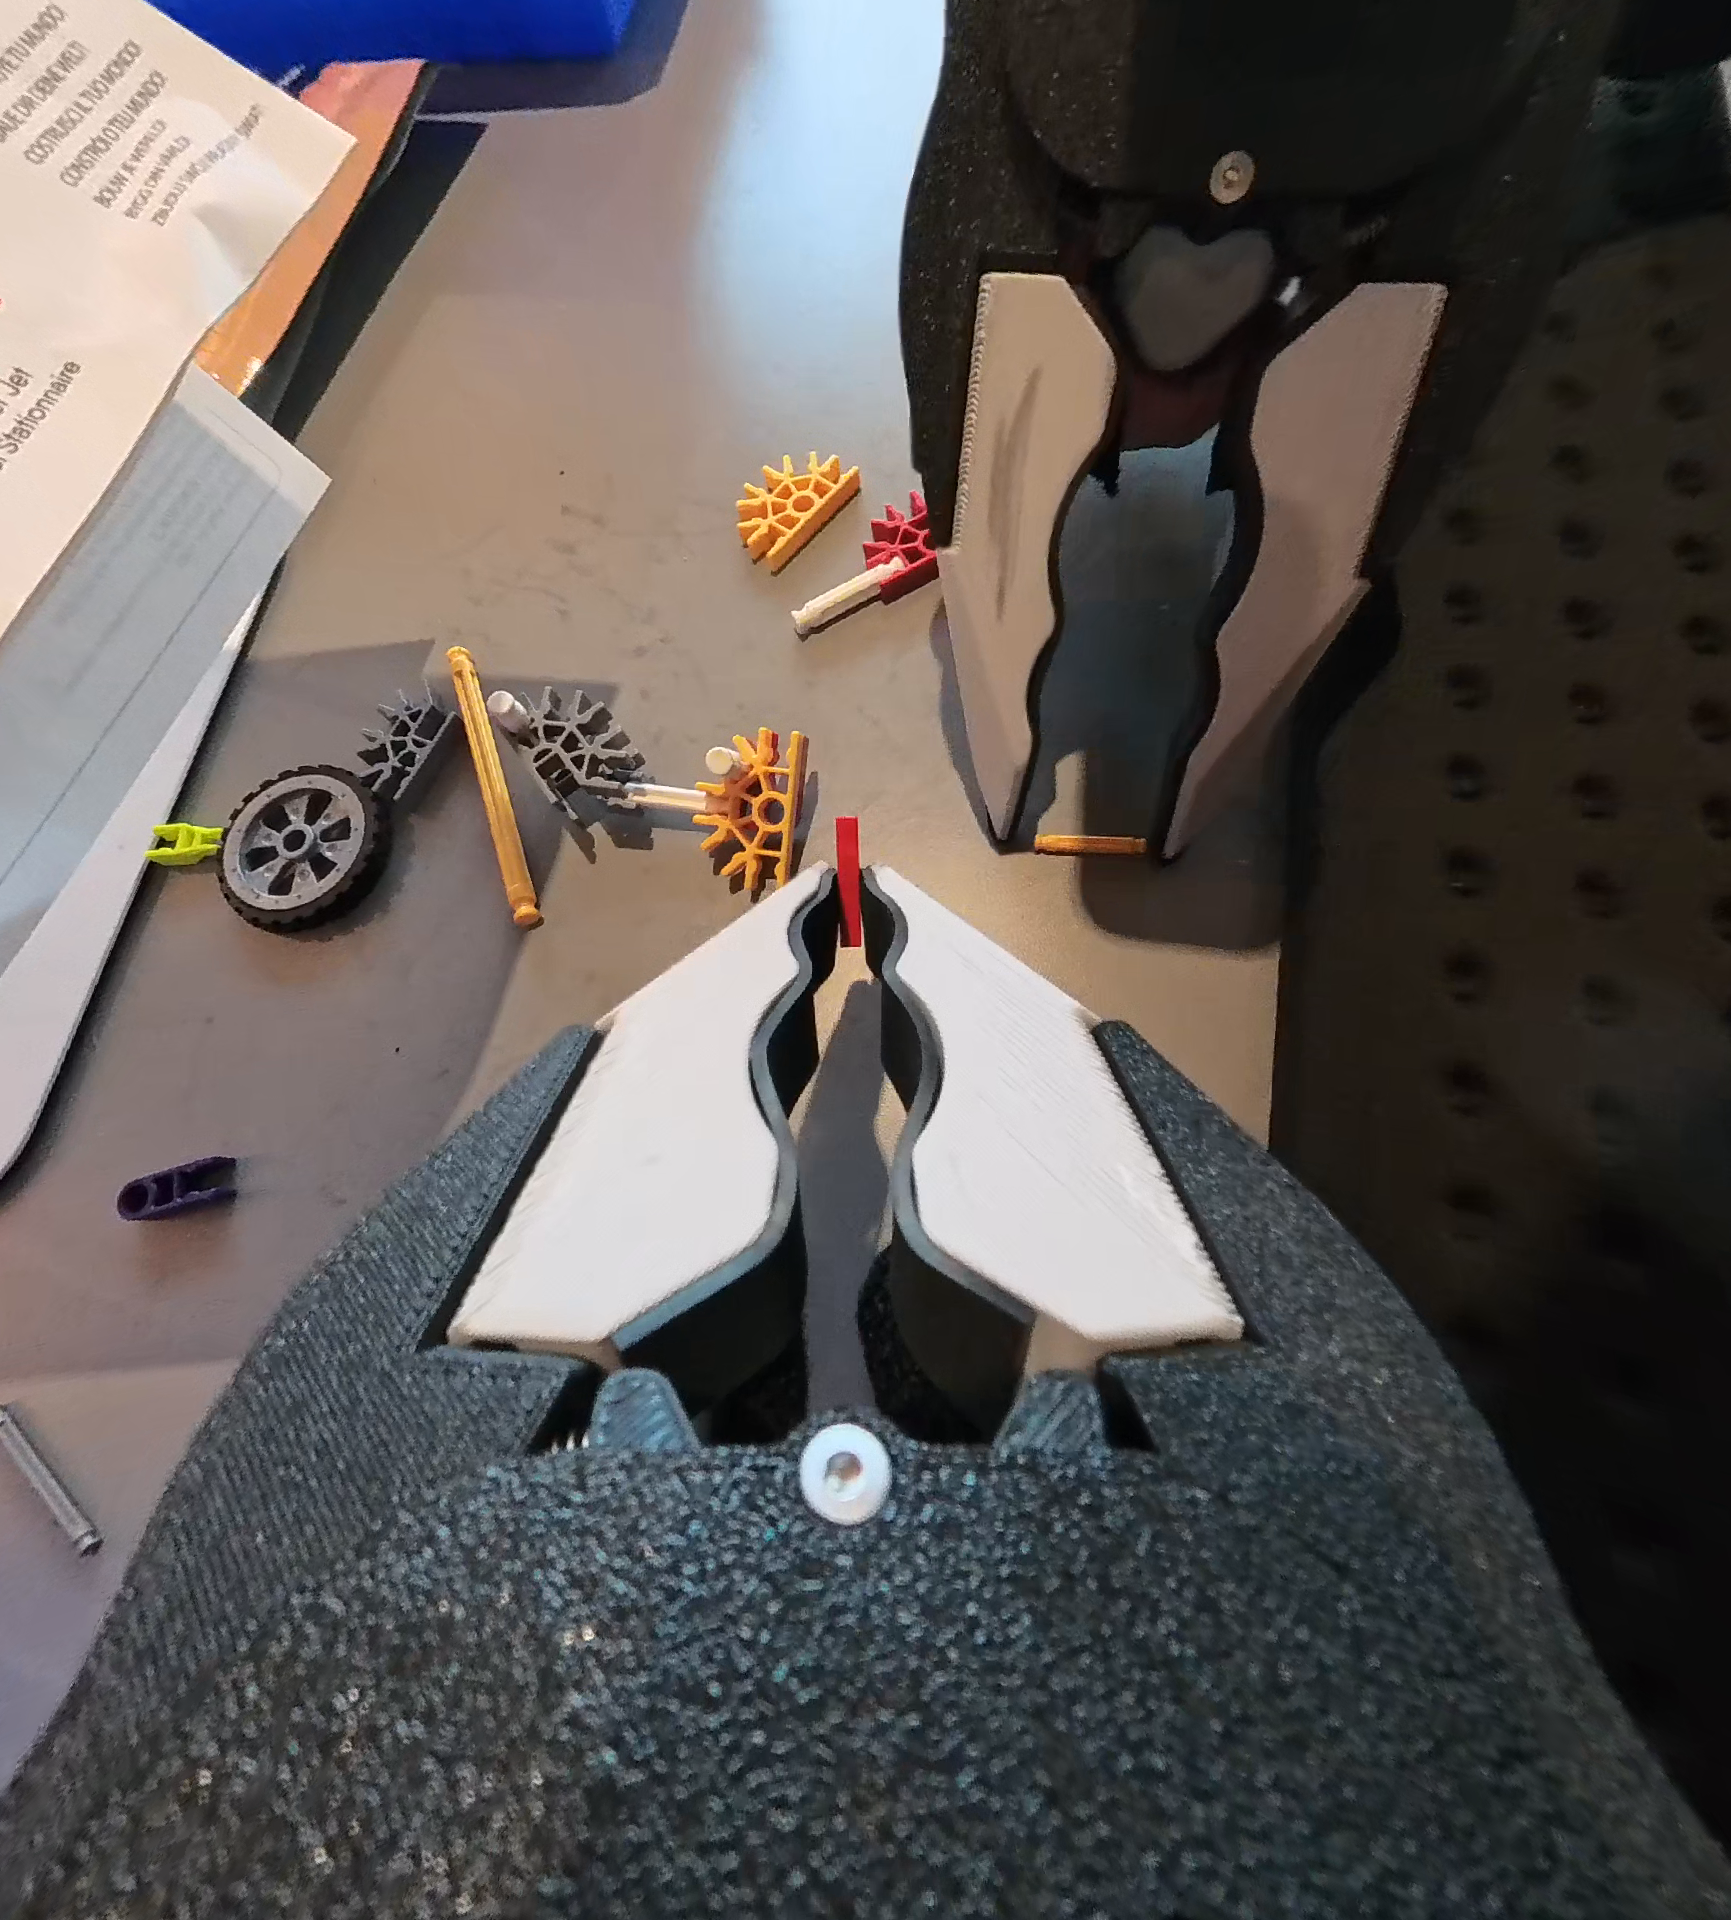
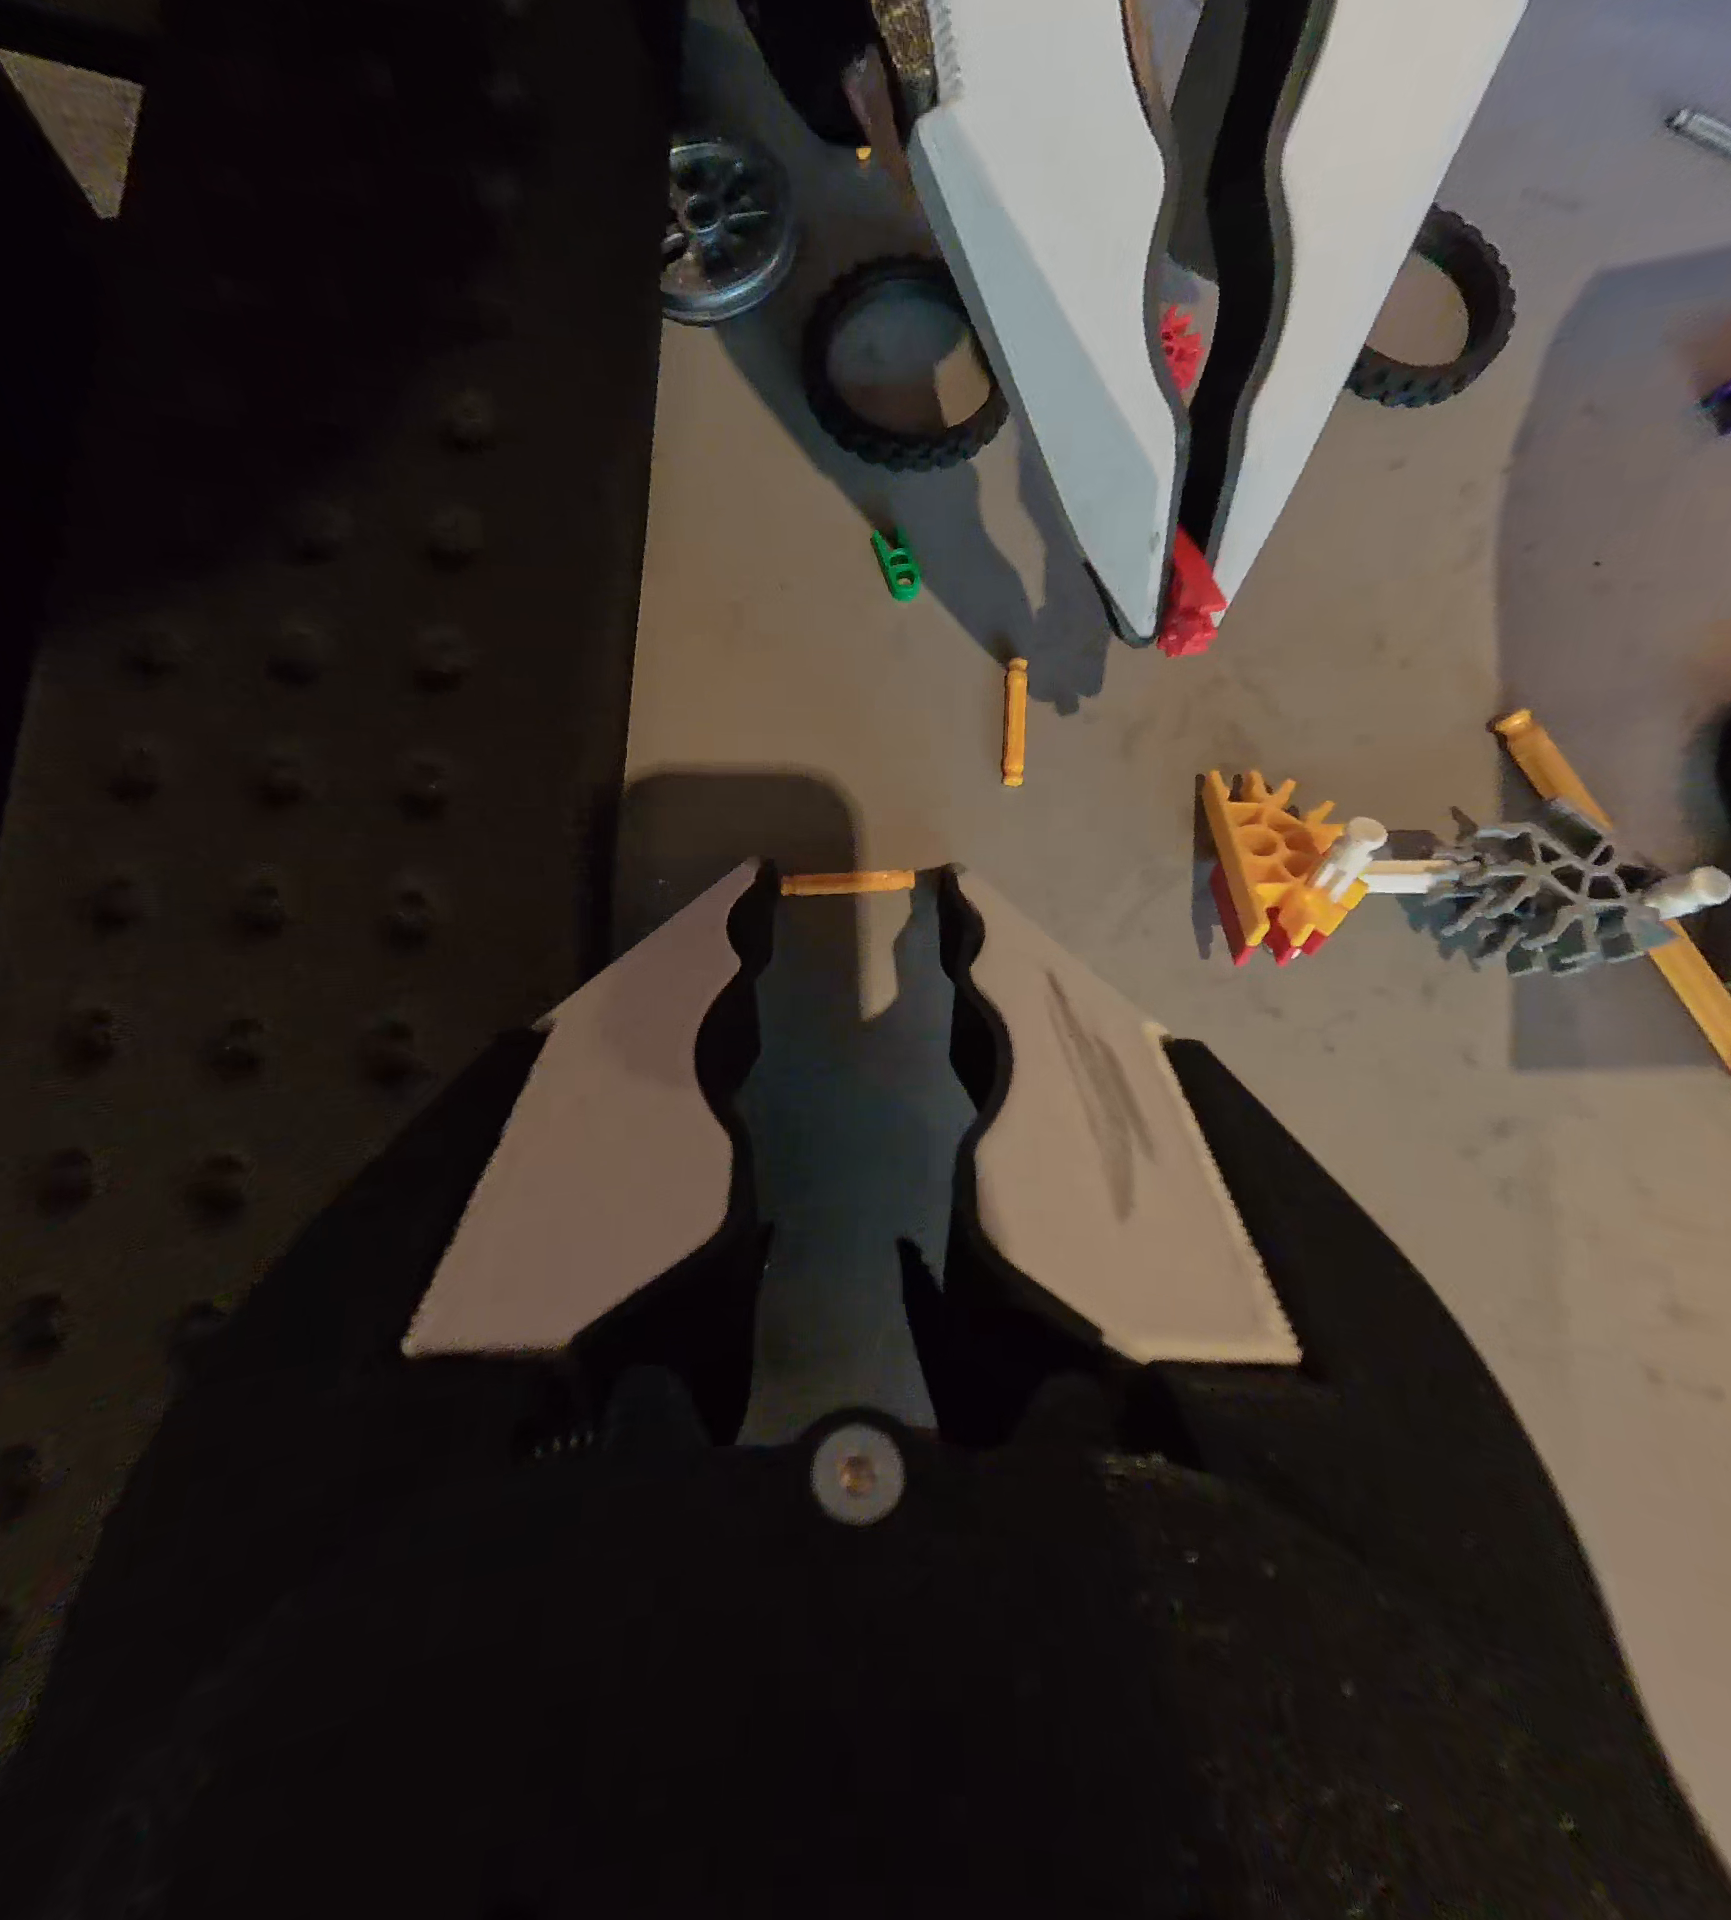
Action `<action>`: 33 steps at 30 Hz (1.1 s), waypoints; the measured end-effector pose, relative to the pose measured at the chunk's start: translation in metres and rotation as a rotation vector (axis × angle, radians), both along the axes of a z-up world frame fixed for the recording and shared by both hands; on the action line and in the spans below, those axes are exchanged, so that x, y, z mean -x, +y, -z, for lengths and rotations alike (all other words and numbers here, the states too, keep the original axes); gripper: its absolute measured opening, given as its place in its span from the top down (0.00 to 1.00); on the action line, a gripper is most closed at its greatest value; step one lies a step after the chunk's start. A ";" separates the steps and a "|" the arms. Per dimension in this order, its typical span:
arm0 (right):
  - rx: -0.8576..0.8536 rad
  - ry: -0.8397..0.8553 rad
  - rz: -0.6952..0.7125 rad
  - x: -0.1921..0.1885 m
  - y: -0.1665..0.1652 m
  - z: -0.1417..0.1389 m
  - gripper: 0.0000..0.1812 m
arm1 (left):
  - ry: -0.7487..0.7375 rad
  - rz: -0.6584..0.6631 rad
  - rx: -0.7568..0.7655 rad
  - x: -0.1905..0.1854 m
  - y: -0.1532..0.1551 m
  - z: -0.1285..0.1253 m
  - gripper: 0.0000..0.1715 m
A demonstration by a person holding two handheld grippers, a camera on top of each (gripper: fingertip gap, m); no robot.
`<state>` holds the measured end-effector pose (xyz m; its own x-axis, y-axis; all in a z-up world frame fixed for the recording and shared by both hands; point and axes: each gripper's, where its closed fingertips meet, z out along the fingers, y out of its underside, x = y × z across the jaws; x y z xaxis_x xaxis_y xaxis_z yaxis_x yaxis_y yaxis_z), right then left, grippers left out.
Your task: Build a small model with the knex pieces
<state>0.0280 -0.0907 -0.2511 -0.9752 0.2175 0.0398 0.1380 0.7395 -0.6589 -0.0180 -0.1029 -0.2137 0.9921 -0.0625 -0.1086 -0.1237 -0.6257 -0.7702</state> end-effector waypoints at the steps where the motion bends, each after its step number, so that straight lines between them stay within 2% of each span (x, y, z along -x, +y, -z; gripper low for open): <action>1: -0.001 0.002 -0.009 0.000 -0.001 0.000 0.84 | -0.001 0.001 0.002 0.000 0.000 0.001 0.99; 12: 0.044 0.018 -0.022 0.000 0.000 -0.001 0.87 | -0.049 0.058 0.053 -0.013 0.001 0.013 0.99; 21: 0.184 0.023 0.046 0.011 0.001 -0.016 0.87 | -0.068 0.165 0.173 -0.038 0.004 0.036 0.99; 33: 0.168 0.051 0.030 0.011 -0.007 -0.013 0.87 | -0.101 0.166 0.166 -0.040 0.006 0.037 0.99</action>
<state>0.0167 -0.0979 -0.2377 -0.9659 0.2540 0.0495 0.1216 0.6143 -0.7797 0.0218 -0.0965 -0.2509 0.9721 -0.2341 0.0164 -0.1627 -0.7223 -0.6722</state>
